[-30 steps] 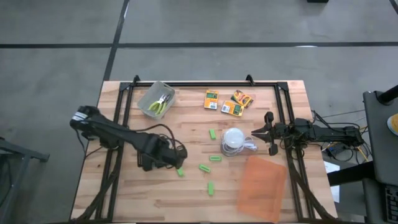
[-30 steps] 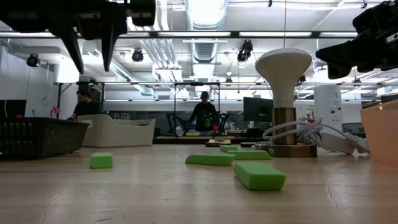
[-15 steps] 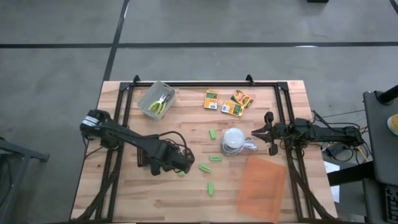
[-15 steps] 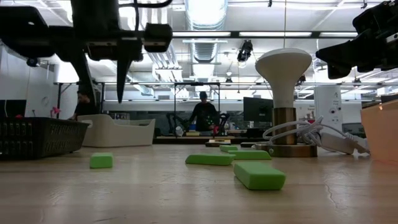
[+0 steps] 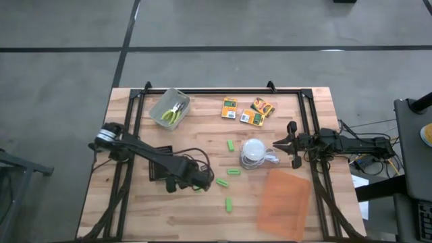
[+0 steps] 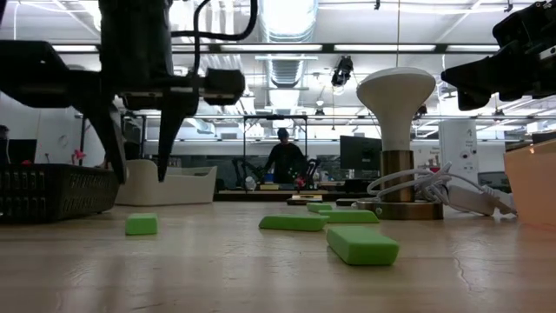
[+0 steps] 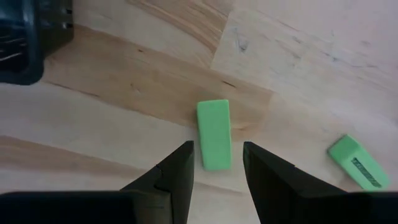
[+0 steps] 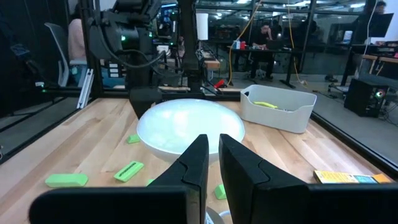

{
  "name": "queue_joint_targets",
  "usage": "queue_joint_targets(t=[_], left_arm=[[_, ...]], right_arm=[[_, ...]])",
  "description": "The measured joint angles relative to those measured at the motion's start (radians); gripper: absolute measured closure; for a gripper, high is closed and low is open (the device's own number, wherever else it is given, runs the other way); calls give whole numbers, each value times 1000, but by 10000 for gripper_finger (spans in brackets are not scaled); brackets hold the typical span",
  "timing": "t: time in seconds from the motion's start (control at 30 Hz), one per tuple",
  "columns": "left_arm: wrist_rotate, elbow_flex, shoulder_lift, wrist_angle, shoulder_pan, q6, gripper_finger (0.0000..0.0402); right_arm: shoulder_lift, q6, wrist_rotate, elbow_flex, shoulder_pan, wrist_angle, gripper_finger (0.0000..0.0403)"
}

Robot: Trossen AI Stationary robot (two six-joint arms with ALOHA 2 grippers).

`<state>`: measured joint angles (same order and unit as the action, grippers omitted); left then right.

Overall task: Pick & Place School Supplies
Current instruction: Put the green eraser into the black bin

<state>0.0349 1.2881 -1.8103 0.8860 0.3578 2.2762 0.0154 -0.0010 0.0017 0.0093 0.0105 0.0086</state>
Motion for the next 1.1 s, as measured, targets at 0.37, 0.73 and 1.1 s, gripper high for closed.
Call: queue_joint_targets(t=[0.37, 0.73, 1.1], left_arm=[[-1, 0, -42, -23, 3, -30, 259], [0, 0, -62, -53, 4, -29, 259], [12, 0, -63, -55, 4, -29, 259]], right_arm=[[0, 0, 0, 0, 0, 0, 367], [0, 0, 0, 0, 0, 0, 367], [0, 0, 0, 0, 0, 0, 367]])
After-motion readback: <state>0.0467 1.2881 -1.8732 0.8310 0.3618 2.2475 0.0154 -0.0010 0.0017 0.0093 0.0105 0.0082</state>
